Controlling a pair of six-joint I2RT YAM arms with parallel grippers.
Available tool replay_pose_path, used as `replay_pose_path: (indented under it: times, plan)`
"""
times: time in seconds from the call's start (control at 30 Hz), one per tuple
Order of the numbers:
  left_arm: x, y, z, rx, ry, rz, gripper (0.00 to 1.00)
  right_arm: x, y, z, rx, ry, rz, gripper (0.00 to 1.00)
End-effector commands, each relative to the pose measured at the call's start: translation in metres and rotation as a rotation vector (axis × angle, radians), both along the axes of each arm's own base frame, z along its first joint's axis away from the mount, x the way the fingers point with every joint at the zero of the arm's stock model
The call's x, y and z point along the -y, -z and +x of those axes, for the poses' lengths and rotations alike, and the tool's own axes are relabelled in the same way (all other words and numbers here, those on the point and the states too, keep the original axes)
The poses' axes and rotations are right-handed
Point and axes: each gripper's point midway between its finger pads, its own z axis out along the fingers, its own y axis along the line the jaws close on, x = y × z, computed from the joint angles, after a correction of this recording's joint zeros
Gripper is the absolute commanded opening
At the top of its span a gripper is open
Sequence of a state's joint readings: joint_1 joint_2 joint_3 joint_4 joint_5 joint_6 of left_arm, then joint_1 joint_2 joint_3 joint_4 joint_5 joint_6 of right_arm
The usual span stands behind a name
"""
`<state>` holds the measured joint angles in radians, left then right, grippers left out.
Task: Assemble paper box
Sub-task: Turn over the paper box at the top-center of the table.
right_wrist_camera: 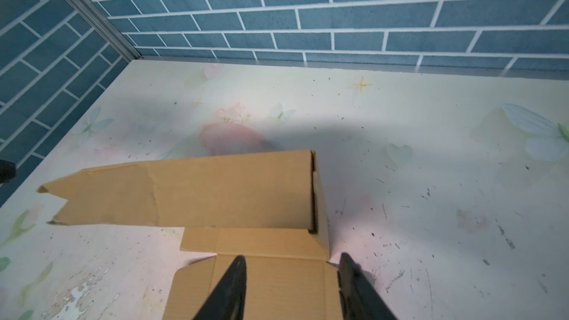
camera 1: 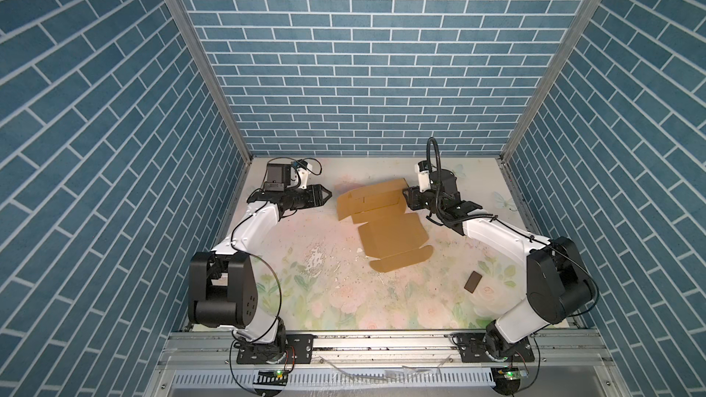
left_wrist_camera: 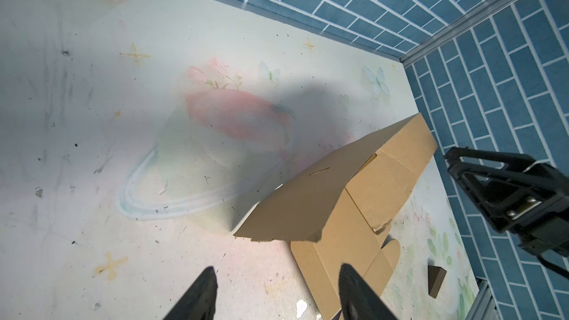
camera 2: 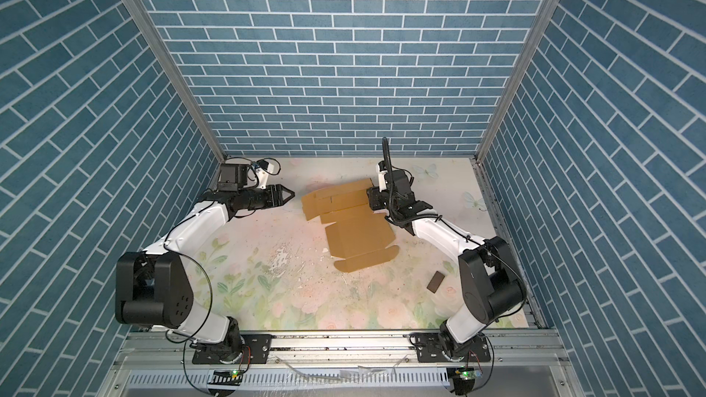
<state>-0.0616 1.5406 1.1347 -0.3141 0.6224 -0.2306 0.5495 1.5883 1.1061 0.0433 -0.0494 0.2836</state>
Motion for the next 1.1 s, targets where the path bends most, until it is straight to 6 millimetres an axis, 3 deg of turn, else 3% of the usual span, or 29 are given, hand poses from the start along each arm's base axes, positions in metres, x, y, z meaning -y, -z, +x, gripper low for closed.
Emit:
replay_pose_path:
  times: [0.0, 0.13, 0.4, 0.63, 1.07]
  plan:
    - [0.008, 0.007, -0.005, -0.023, 0.054, 0.026, 0.65, -0.005, -0.008, -0.016, -0.063, 0.000, -0.053, 0.50]
    - [0.020, 0.005, -0.006, -0.002, 0.124, 0.055, 0.65, -0.022, -0.025, -0.022, -0.030, -0.022, -0.096, 0.56]
    - [0.022, 0.011, -0.008, -0.027, 0.107, 0.053, 0.66, -0.066, -0.046, -0.016, 0.013, -0.092, -0.150, 0.57]
    - [0.019, 0.011, -0.014, -0.013, 0.105, 0.071, 0.67, -0.092, -0.035, -0.002, 0.030, -0.127, -0.293, 0.76]
    - [0.013, 0.009, -0.014, -0.011, 0.102, 0.109, 0.74, -0.128, -0.014, 0.005, 0.021, -0.212, -0.342, 0.78]
